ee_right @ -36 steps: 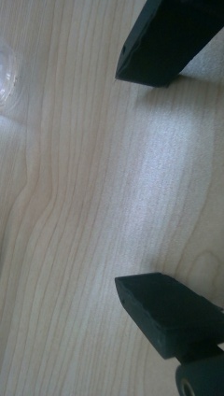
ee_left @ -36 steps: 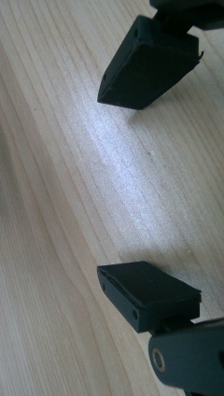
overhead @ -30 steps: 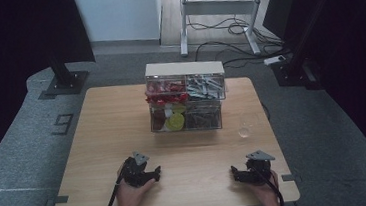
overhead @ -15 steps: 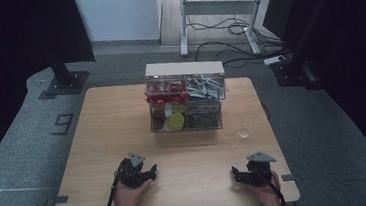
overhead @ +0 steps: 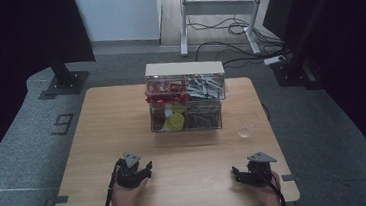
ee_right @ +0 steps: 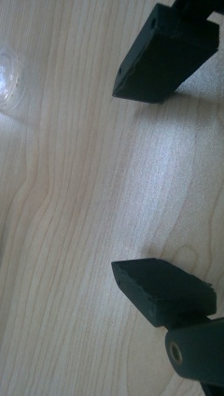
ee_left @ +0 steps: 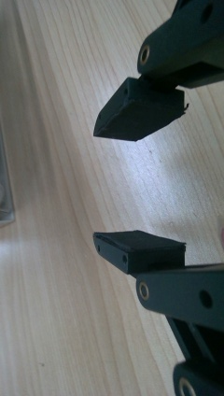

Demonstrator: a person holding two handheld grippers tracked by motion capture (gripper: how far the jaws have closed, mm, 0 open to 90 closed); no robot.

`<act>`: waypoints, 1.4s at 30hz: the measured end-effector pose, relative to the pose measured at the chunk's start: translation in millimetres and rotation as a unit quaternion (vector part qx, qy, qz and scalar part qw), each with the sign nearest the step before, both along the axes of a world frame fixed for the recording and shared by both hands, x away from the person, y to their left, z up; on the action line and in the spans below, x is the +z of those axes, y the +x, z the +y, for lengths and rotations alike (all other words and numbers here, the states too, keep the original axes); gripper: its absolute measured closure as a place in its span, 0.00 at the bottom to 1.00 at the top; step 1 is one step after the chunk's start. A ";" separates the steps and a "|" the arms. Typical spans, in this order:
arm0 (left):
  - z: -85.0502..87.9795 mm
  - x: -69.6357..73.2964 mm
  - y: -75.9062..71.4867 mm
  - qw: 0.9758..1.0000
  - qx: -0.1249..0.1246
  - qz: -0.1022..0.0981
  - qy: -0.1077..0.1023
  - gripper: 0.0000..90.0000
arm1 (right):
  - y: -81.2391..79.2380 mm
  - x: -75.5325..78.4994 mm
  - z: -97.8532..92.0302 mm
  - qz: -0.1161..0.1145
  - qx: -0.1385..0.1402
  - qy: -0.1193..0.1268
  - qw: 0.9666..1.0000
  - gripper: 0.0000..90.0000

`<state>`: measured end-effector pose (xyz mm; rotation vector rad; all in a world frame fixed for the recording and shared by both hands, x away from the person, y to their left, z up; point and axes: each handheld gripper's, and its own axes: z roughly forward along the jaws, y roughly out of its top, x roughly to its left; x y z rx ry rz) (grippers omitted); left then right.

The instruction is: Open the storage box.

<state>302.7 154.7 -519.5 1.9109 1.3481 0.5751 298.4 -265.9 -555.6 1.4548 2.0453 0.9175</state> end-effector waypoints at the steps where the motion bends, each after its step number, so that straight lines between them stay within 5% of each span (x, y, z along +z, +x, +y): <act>1: 0.8 1.3 -0.6 1.000 -0.001 -0.005 -0.004 0.49 | 0.0 0.0 0.0 0.000 0.000 0.000 1.000 0.16; 6: 1.8 5.9 -3.2 0.999 -0.010 -0.027 -0.015 0.56 | -0.1 0.0 -0.3 0.000 -0.003 0.000 1.000 0.16; 16: 2.3 10.2 -4.4 0.998 -0.028 -0.041 -0.033 0.63 | -0.2 0.0 -0.2 -0.001 -0.006 0.000 1.000 0.16; 42: -4.0 30.4 3.3 0.995 -0.068 -0.053 -0.058 0.94 | -1.7 0.1 1.4 -0.002 -0.012 -0.001 1.000 0.18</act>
